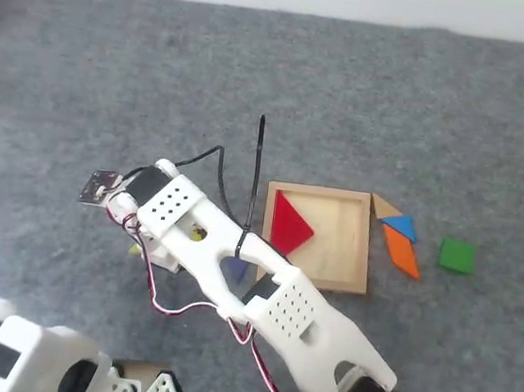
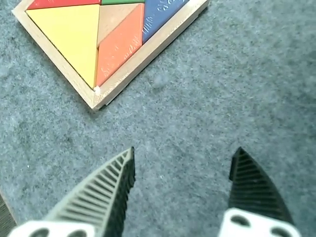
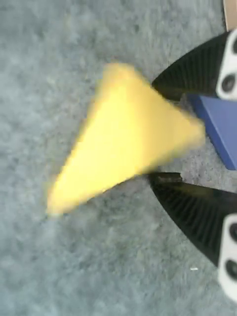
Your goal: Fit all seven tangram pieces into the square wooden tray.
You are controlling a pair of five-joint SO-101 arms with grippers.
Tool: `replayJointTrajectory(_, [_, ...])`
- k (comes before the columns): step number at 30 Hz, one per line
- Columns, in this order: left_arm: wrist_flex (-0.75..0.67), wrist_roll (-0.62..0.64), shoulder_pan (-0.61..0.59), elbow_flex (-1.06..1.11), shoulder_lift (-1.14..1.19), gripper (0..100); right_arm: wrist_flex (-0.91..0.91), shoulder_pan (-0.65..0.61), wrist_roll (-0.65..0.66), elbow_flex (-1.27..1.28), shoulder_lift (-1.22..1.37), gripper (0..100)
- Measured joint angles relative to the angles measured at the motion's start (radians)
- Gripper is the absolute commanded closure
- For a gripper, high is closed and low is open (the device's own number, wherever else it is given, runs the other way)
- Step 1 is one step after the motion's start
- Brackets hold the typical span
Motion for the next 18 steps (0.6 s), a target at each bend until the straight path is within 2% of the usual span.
replayJointTrajectory(8, [0.0,0.0,0.0,0.0,0.0,69,0.003,0.0,-0.018,-0.029,0.002,78.0])
replayJointTrajectory(12, [0.0,0.0,0.0,0.0,0.0,69,0.012,0.0,-0.006,-0.029,0.002,65.4])
replayJointTrajectory(15, [0.0,0.0,0.0,0.0,0.0,69,0.078,-0.005,0.097,-0.029,-0.011,55.6])
replayJointTrajectory(18, [0.0,0.0,0.0,0.0,0.0,69,0.081,-0.003,0.227,-0.029,-0.044,52.1])
